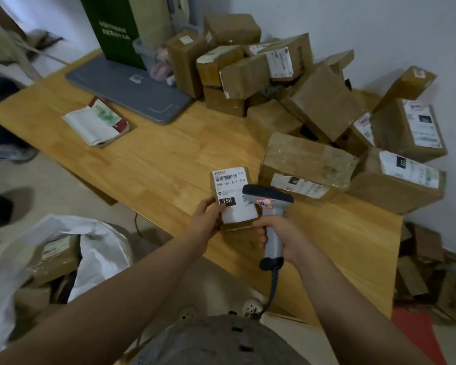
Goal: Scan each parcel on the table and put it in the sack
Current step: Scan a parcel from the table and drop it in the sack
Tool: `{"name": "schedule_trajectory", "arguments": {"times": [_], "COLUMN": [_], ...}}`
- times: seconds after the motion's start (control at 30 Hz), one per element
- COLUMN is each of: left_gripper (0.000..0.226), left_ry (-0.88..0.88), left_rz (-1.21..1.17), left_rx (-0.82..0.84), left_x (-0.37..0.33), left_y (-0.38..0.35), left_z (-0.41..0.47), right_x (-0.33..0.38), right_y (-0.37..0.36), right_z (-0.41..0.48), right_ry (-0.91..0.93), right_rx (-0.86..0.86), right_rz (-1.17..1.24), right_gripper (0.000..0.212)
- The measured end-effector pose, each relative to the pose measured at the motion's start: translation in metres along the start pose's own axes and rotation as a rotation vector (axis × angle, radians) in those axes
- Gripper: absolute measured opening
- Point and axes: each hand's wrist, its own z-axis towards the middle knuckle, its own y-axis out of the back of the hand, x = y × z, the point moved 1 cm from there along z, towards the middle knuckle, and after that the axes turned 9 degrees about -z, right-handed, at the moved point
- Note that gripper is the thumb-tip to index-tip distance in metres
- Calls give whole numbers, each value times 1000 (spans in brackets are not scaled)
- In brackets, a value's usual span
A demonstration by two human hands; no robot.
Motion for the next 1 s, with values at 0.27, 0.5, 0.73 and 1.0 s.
{"name": "schedule_trajectory", "arguments": {"times": [0.27,0.5,0.73,1.0], "left_gripper": [62,89,95,97], "left_ry": [-132,-279,-341,-355], "left_rz": [-79,-74,-79,-104], "left_rx": [-10,-139,-206,-262], "left_x": [-49,-74,-72,-70], "left_y": [51,93,111,121], "left_z": [-8,-17,-19,-15], "right_x": [29,56,64,68], "right_y": [-31,-66,-89,-104], "right_z": [-19,-45,-52,-52], "right_ry": [198,412,424,438], "right_rx": [-1,93,124,141], "right_rz": [-59,-208,-254,-238], "right_gripper": [10,20,24,32]}}
